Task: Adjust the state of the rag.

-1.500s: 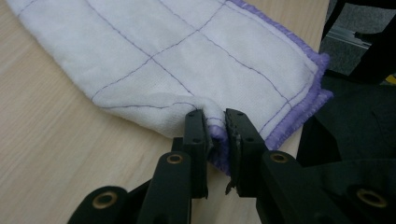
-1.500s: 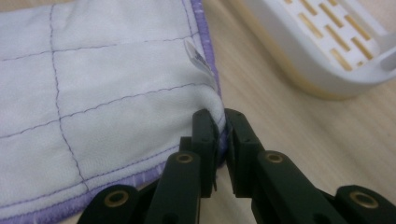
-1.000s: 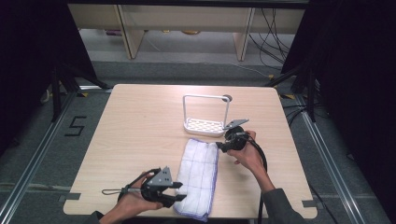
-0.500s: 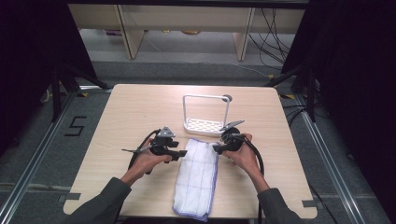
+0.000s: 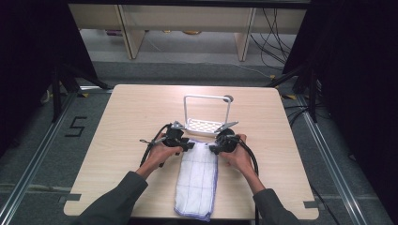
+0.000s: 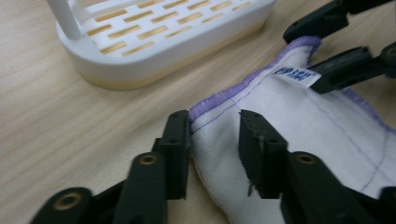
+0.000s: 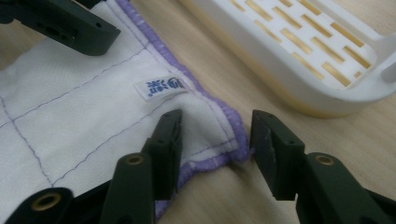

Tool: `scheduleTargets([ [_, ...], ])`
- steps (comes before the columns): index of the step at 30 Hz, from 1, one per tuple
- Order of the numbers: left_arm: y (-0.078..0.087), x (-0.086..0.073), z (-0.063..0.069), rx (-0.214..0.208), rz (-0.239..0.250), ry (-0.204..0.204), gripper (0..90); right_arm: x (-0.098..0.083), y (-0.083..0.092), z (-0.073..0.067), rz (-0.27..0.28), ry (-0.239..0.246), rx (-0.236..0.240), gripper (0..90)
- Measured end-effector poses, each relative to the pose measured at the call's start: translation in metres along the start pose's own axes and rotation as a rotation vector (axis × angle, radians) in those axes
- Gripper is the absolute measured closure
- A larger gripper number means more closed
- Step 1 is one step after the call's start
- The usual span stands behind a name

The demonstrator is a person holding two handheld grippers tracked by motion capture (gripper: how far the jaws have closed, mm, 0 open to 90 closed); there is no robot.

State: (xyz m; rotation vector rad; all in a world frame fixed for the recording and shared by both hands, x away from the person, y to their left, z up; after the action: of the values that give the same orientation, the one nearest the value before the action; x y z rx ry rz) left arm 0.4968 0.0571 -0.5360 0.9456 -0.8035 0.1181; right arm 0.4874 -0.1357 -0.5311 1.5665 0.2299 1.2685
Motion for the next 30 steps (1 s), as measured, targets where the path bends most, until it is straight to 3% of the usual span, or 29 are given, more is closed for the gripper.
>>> scheduleTargets([
  [3,0.003,-0.001,-0.003,-0.002,0.004,-0.008,73.9,0.0,0.001,0.004,-0.011,-0.029,-0.022,45.0],
  [7,0.005,-0.002,-0.004,-0.007,0.006,-0.01,74.3,0.004,0.005,0.007,0.023,-0.065,-0.046,41.7],
  [13,0.001,-0.004,-0.006,0.005,0.005,0.004,63.3,0.006,-0.004,0.004,-0.005,-0.035,-0.032,41.3],
  [16,0.0,-0.004,-0.005,-0.004,0.0,-0.01,68.7,0.005,-0.005,0.001,-0.014,-0.074,-0.022,42.8],
  [18,0.0,-0.005,-0.003,-0.005,0.004,-0.019,73.4,0.004,-0.004,0.003,-0.011,-0.052,-0.029,43.0],
  [21,0.0,-0.005,-0.001,-0.01,0.002,-0.037,80.0,0.004,-0.004,-0.001,0.003,-0.048,-0.027,49.5],
  [27,0.0,-0.006,0.001,0.003,0.012,-0.047,83.2,0.005,-0.004,-0.009,0.03,-0.051,0.006,70.8],
  [30,0.0,-0.008,0.002,0.004,0.028,-0.043,83.9,0.005,-0.003,-0.011,0.024,-0.026,0.022,80.4],
])
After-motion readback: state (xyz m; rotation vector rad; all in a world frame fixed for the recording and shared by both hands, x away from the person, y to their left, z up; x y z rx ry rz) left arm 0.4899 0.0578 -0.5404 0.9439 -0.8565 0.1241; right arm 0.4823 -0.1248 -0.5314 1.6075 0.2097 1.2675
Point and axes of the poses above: each handheld gripper's, and its own axes: y roughly backward along the jaws, x roughly out of its top, z roughly to its right, the point moved 4 cm from there along -y, roughly forward along the jaws, and after that the axes turned 15 degrees about y, right-handed, at the moved point
